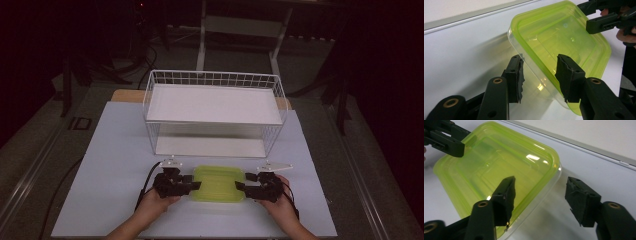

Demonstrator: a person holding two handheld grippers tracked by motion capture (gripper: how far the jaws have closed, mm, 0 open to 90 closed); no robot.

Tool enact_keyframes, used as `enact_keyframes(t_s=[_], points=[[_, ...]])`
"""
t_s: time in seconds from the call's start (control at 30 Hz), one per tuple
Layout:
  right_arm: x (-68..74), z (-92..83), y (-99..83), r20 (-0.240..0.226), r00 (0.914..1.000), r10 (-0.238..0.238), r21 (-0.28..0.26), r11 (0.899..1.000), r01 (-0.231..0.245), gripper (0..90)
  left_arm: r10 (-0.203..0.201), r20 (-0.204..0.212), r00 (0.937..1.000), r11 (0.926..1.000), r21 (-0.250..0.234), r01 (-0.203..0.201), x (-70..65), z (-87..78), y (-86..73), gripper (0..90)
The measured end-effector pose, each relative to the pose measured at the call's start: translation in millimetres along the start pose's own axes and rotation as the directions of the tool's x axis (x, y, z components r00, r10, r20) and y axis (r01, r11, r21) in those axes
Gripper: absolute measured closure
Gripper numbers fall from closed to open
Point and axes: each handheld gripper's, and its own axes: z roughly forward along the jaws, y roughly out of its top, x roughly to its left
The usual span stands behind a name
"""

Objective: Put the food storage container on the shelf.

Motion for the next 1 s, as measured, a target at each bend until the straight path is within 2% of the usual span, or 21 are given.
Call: enact_keyframes(t_s=[0.07,0.13,0.3,0.37,0.5,0.57,0.73,0.93,1.0], points=[[2.9,-1.4,-0.1,-0.009,1.0,-0.003,-0.002,1.0,0.003,49.8,0.003,0.0,1.0,1.0,-0.004,-0.003,-1.0,-1.0,-1.3,59.1],[5.2,-2.6,0.5,-0.003,0.9999,-0.012,-0.005,1.0,0.012,51.4,-0.001,0.006,1.0,1.0,-0.001,0.001,-2.8,-2.1,-1.8,60.7],[7.2,-5.6,1.5,-0.016,0.9999,0.006,-0.004,1.0,-0.006,55.7,0.004,0.001,1.0,1.0,0.007,-0.004,-8.6,-5.2,-3.2,63.5],[9.3,-7.1,1.6,-0.012,0.9999,-0.001,-0.005,1.0,0.001,56.4,0.015,-0.002,0.9999,0.9998,0.011,-0.015,-10.6,-6.4,-3.7,64.2],[14.1,-10.1,1.8,0.003,0.9993,-0.037,-0.005,0.999,0.037,57.9,0.004,0.009,0.9999,0.9999,0.015,-0.004,-12.4,-8.0,-5.5,66.6],[14.5,-11.5,1.8,-0.002,0.9995,-0.033,-0.006,0.999,0.032,59.7,0.011,0.003,0.9999,0.9998,0.016,-0.011,-14.3,-8.8,-5.9,67.0],[13.1,-14.7,1.4,-0.012,0.9999,-0.002,-0.013,1.0,0.001,65.3,-0.007,-0.002,1.0,0.9997,0.025,0.007,-16.6,-9.8,-6.0,68.7],[15.1,-17.7,0.8,-0.023,0.9996,0.018,-0.011,1.0,-0.018,67.7,-0.025,-0.009,0.9996,0.999,0.037,0.026,-19.4,-11.3,-5.8,71.2],[15.2,-18.9,0.8,-0.039,0.9983,0.043,-0.007,0.999,-0.043,69.1,0.001,-0.019,0.9998,0.9992,0.039,0.0,-22.2,-12.0,-6.3,71.5]])
